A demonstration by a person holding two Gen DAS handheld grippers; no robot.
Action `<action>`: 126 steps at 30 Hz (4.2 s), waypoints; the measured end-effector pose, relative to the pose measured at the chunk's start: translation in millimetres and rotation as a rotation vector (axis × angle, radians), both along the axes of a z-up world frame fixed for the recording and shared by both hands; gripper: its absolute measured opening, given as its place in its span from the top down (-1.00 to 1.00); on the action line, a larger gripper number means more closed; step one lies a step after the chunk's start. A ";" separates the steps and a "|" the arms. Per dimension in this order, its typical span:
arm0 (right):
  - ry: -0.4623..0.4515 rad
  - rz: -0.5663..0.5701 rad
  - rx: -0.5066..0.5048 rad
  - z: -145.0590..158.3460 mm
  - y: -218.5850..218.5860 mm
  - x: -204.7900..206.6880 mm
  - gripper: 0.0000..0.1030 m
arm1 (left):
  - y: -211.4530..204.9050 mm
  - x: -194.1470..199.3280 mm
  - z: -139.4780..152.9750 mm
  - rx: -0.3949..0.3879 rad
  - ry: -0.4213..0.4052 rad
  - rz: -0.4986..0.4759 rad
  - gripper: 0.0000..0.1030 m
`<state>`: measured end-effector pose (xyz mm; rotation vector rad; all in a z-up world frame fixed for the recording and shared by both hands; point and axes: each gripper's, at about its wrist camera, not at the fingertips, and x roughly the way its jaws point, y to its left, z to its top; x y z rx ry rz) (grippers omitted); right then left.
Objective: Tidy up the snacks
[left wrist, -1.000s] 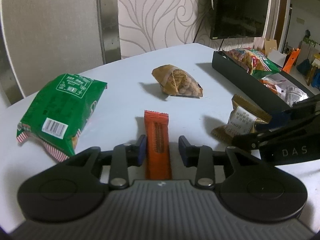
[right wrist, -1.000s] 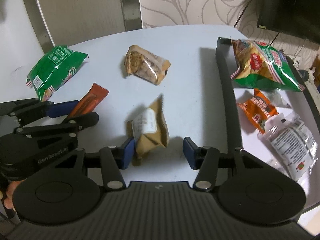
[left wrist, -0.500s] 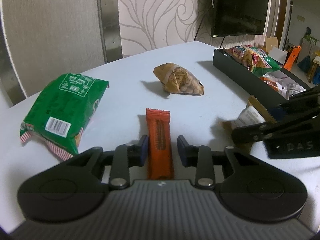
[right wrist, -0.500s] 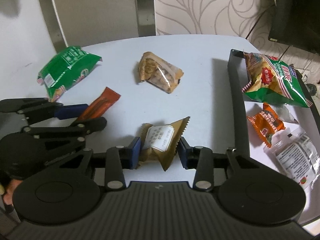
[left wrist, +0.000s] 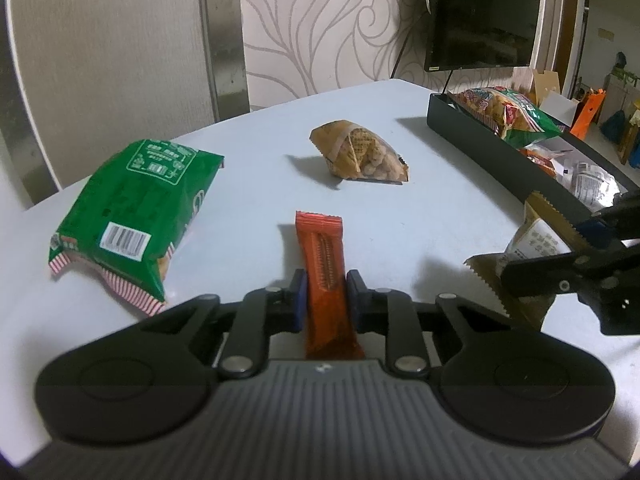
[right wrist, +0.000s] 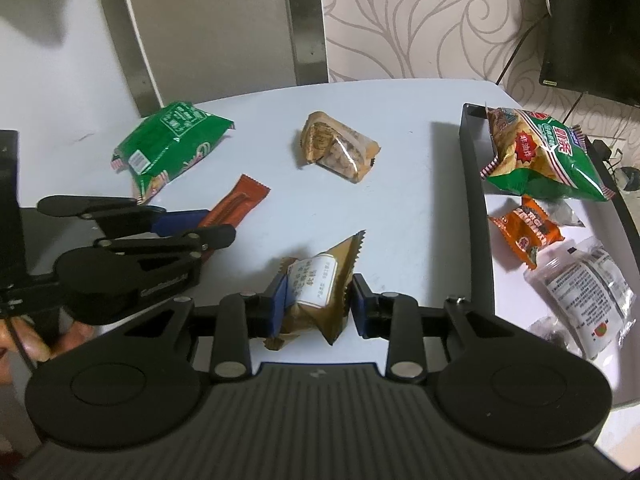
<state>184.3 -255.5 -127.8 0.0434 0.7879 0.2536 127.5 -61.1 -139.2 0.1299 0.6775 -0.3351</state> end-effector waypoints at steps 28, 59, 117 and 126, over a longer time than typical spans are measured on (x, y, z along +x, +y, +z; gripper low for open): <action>-0.006 0.047 0.070 12.2 0.4 -25.7 0.26 | 3.6 -27.5 8.5 -0.017 0.022 -0.001 0.55; -0.066 -0.039 0.129 37.1 -67.1 -63.8 0.26 | -68.8 -22.3 39.4 -0.042 -0.045 -0.086 0.55; -0.085 -0.219 0.095 40.8 -177.1 -57.1 0.25 | -195.9 22.2 45.5 -0.086 -0.067 -0.242 0.54; -0.067 -0.205 0.092 34.8 -175.5 -46.1 0.25 | -197.9 28.3 37.7 -0.073 -0.055 -0.248 0.54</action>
